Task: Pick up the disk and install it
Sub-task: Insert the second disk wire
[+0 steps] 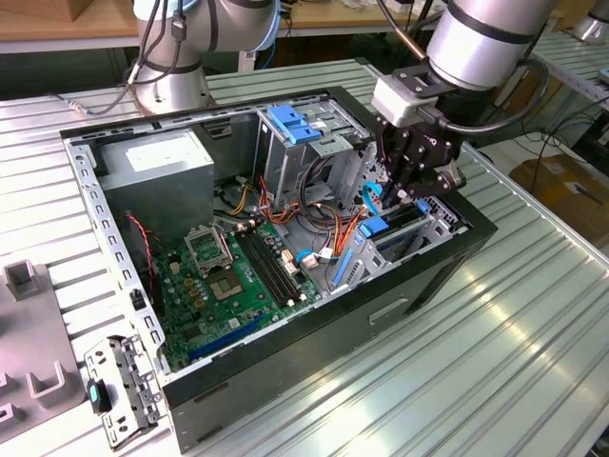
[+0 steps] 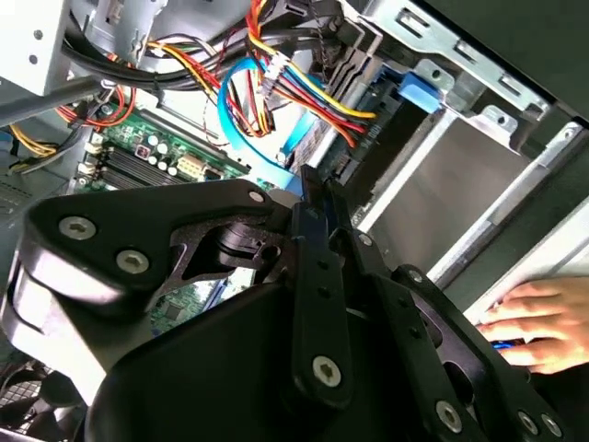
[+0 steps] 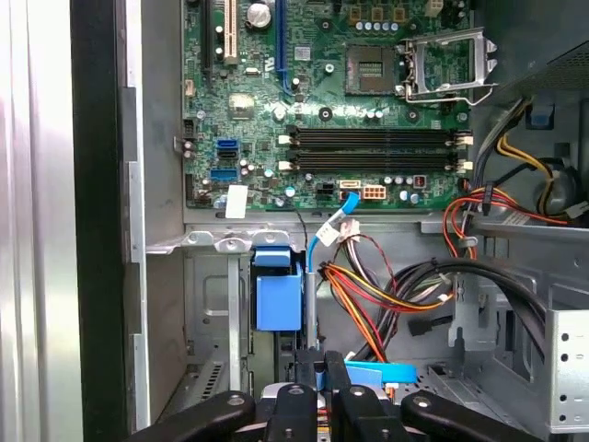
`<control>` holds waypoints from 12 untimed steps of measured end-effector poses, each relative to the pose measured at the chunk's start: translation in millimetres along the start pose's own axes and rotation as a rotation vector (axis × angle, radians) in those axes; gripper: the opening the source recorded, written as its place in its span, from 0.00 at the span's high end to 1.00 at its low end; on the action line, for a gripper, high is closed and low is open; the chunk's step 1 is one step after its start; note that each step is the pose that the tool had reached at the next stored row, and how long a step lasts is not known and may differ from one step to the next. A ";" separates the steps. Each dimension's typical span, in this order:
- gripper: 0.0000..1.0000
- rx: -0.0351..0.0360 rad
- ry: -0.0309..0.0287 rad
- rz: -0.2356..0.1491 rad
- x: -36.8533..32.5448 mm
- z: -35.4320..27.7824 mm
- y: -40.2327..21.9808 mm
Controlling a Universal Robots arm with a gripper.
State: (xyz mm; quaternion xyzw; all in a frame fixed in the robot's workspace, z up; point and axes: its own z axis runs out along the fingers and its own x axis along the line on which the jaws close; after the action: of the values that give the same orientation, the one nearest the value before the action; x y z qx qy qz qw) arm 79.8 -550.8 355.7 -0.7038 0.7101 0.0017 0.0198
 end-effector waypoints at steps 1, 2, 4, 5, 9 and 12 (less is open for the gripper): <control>0.84 0.0001 -0.0001 0.000 1.5 0.0 0.0; 0.84 0.0009 -0.0002 0.000 3.6 0.1 -0.1; 0.84 0.0040 -0.0003 0.000 3.8 0.2 -0.2; 0.84 0.0087 -0.0003 0.000 3.9 0.2 -0.1; 0.84 0.0193 -0.0004 -0.001 3.9 0.2 -0.2; 0.84 0.0201 -0.0001 -0.001 3.9 0.4 -0.2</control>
State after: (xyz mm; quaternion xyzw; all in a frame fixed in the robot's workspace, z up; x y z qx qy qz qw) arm 79.9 -554.7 355.2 -0.7038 0.7099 -0.0054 0.0269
